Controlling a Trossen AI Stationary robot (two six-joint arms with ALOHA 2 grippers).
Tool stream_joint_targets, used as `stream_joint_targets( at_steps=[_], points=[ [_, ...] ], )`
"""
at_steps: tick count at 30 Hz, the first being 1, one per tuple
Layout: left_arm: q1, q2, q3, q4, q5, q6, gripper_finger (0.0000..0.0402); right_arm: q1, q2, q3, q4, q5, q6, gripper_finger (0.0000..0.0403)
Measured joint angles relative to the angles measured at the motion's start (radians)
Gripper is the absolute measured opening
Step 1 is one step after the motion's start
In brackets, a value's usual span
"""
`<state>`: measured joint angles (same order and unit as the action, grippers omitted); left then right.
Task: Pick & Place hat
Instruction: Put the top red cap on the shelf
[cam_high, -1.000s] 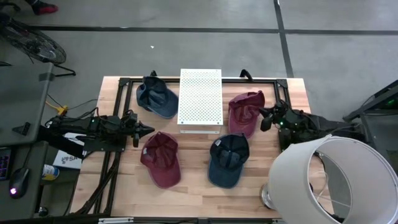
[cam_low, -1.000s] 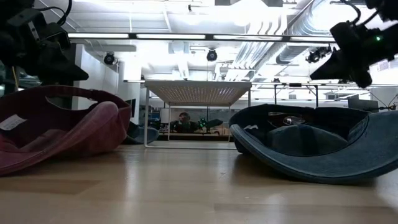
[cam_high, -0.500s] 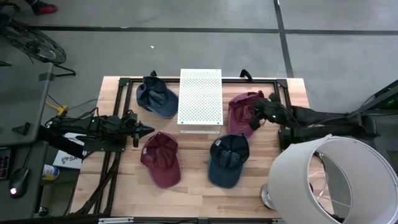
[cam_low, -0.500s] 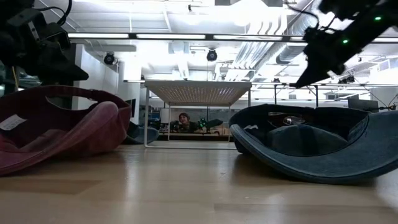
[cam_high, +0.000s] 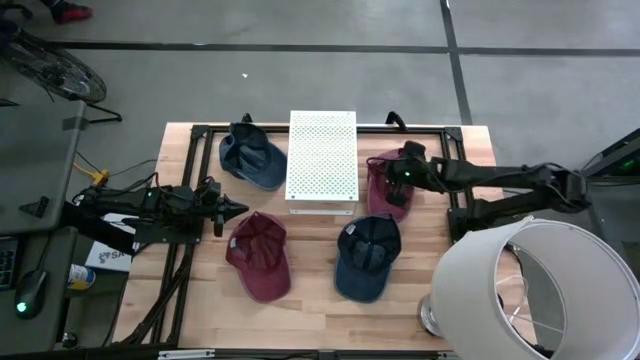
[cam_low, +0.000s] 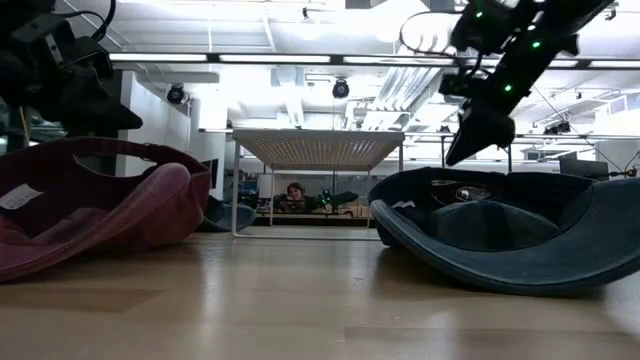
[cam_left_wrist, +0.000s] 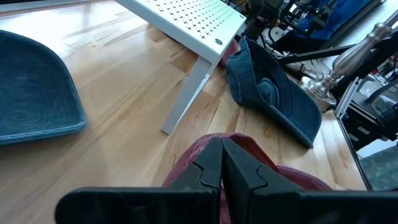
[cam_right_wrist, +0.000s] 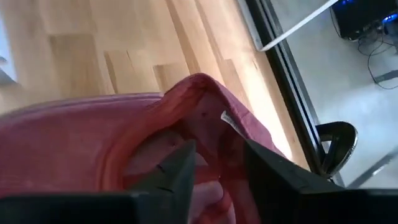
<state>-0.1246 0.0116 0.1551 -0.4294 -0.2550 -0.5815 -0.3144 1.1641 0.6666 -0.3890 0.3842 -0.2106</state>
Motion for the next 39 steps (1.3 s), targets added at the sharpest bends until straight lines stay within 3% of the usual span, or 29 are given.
stream_joint_targets(
  at_steps=[9,24,39],
  points=[
    [0.000,0.000,0.000,0.000,0.000,0.000,0.0003,-0.042,0.130,0.030,0.039,0.112,-0.038,0.0189],
    [0.000,0.000,0.000,0.000,0.000,0.000,0.0003,-0.111,0.257,0.055,0.119,0.143,-0.287,0.0190],
    [0.000,0.000,0.000,0.000,0.000,0.000,0.0003,-0.198,0.264,0.055,0.136,0.121,-0.359,0.0188]
  ],
)
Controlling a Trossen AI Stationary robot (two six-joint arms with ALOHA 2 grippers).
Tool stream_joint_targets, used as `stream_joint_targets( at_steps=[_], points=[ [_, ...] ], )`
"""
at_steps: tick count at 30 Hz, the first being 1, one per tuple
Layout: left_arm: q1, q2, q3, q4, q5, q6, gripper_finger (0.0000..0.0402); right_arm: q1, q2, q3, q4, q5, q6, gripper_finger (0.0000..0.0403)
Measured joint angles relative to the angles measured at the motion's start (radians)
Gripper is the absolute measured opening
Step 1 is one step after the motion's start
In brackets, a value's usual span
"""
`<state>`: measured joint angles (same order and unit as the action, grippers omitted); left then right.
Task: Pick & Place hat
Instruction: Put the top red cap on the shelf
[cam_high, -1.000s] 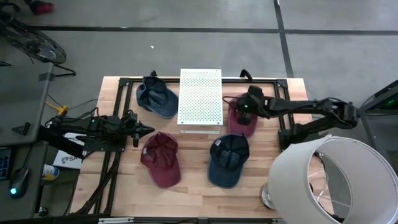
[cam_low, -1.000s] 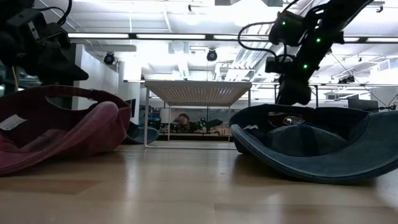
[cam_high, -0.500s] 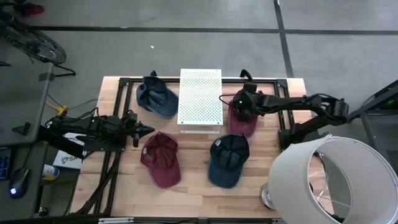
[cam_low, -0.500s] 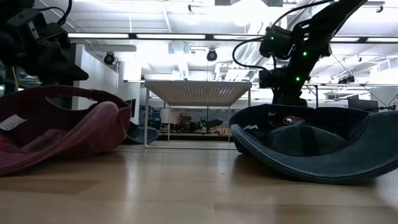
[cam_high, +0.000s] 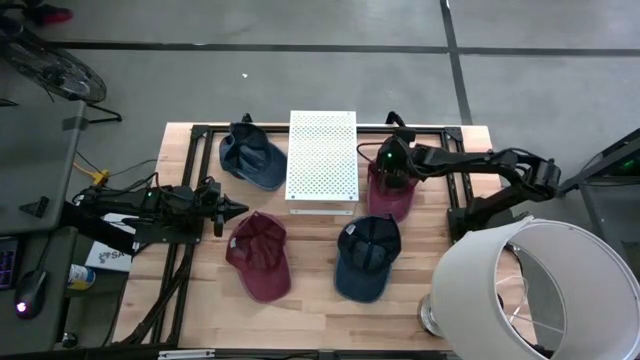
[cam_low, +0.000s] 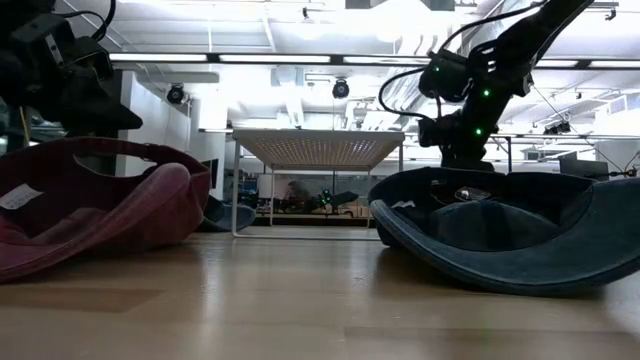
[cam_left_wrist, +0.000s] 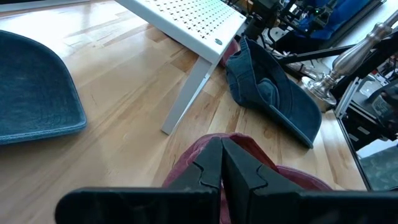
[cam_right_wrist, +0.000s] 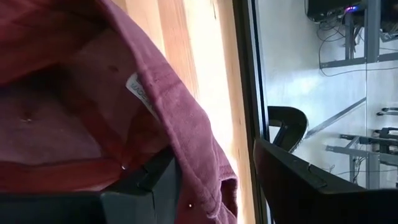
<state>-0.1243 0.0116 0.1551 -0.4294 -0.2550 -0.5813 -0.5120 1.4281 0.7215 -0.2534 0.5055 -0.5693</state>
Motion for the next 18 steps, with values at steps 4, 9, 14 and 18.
stream_joint_targets(
  at_steps=[4,9,14,18],
  points=[
    [0.000,0.000,0.000,0.000,0.000,0.000,0.0003,-0.009,0.007,0.000,0.001,-0.007,0.009,0.0188],
    [0.000,0.000,0.000,0.000,0.000,0.000,0.0003,-0.022,0.045,0.000,0.013,-0.044,0.016,0.0173],
    [0.000,0.000,0.000,0.000,0.000,0.000,0.0003,-0.029,0.062,0.000,0.032,-0.044,0.071,0.0138],
    [0.000,0.000,0.000,0.000,0.000,0.000,0.0003,-0.030,0.062,0.000,0.043,-0.040,0.072,0.0104]
  ],
)
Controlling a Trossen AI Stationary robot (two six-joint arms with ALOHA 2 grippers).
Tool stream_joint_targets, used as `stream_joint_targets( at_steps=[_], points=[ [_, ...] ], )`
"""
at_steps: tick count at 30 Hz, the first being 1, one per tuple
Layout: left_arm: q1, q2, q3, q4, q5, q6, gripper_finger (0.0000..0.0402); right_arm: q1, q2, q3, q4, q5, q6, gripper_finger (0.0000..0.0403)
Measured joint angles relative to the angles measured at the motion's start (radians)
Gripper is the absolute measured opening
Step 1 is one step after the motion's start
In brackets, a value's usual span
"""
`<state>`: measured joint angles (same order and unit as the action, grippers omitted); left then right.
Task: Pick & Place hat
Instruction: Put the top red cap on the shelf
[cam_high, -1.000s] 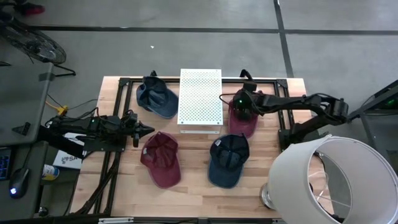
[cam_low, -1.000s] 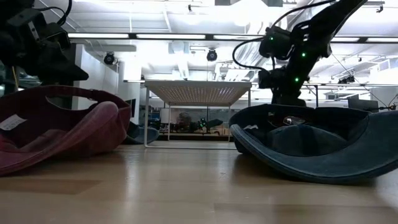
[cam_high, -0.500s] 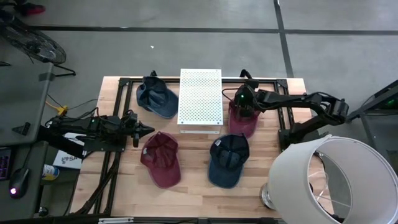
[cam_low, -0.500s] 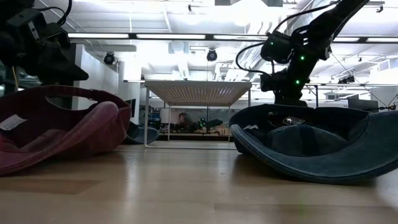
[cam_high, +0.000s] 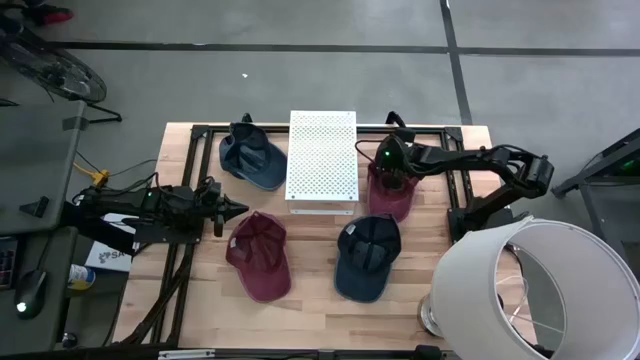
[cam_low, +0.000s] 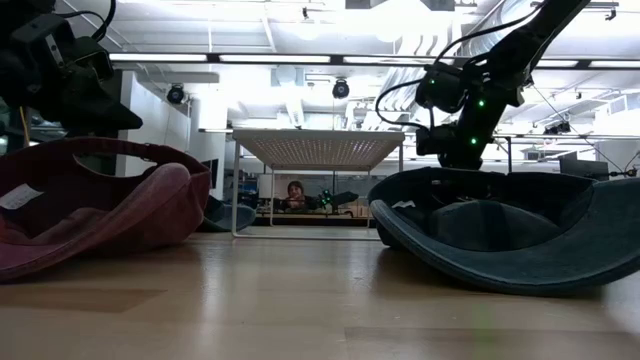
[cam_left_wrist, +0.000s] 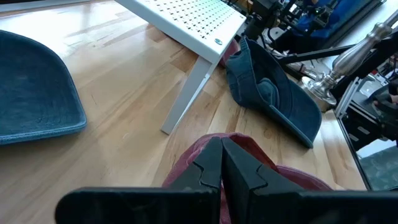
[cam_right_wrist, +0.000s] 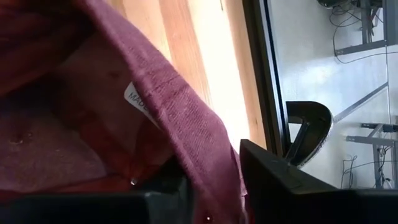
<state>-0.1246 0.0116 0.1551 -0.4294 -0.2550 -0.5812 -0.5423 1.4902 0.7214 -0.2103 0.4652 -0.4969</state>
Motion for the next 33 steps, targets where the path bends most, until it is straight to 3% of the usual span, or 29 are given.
stream_joint_targets(
  at_steps=[9,23,33],
  points=[
    [0.000,0.000,0.000,0.000,0.000,0.000,0.0003,0.000,0.000,0.003,-0.008,0.004,0.021,0.0008],
    [0.000,0.000,0.000,0.000,0.000,0.000,0.0003,0.001,-0.002,0.198,-0.282,0.139,0.328,0.0003],
    [0.000,0.000,0.000,0.000,0.000,0.000,0.0003,0.040,-0.002,0.397,-0.513,0.239,0.437,0.0001]
  ],
)
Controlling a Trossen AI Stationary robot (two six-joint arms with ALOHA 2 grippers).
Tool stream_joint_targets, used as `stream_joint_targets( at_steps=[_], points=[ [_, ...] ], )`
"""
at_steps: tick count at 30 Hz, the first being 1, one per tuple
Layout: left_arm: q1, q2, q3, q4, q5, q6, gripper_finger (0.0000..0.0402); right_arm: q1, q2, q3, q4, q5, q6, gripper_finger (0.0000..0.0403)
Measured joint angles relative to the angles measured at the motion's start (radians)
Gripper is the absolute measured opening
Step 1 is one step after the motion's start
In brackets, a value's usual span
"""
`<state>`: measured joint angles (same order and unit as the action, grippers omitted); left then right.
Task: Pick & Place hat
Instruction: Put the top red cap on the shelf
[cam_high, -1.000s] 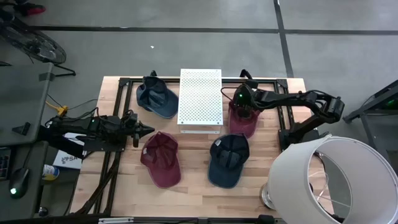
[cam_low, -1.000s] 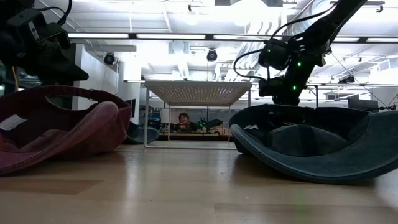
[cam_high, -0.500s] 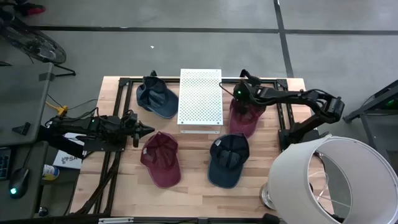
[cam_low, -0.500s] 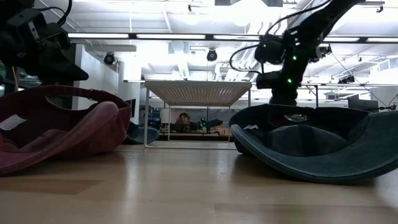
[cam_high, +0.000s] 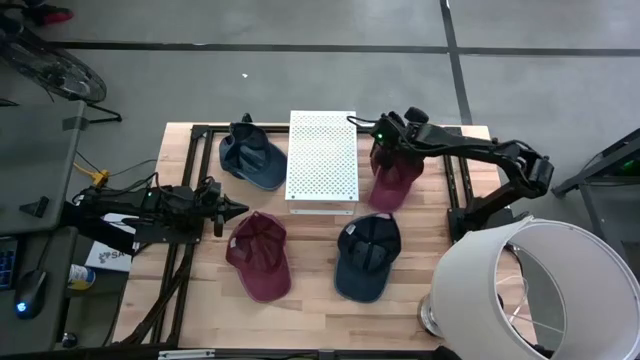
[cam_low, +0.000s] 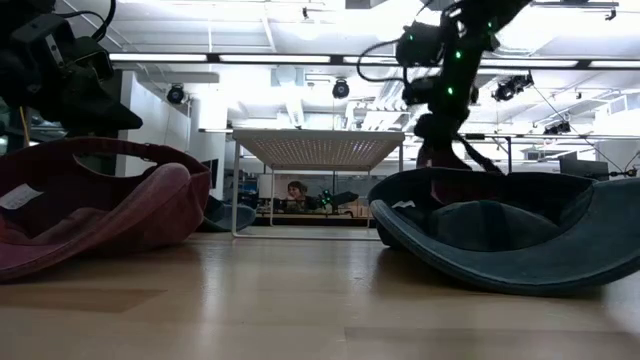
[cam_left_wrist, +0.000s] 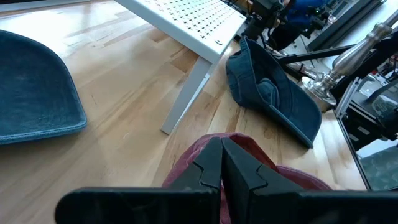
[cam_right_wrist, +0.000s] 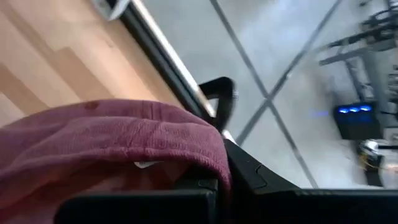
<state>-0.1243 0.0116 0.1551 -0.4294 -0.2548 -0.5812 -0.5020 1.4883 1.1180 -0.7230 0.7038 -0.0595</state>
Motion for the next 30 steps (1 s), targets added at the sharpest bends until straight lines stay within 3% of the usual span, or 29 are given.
stream_joint_targets(
  at_steps=[17,30],
  points=[
    [0.000,0.000,0.000,0.000,0.000,0.000,0.0003,0.123,0.000,0.299,-0.415,0.187,0.326,0.0000],
    [0.000,0.000,0.000,0.000,0.000,0.000,0.0003,0.226,0.000,0.488,-0.551,0.319,0.329,0.0000]
  ],
)
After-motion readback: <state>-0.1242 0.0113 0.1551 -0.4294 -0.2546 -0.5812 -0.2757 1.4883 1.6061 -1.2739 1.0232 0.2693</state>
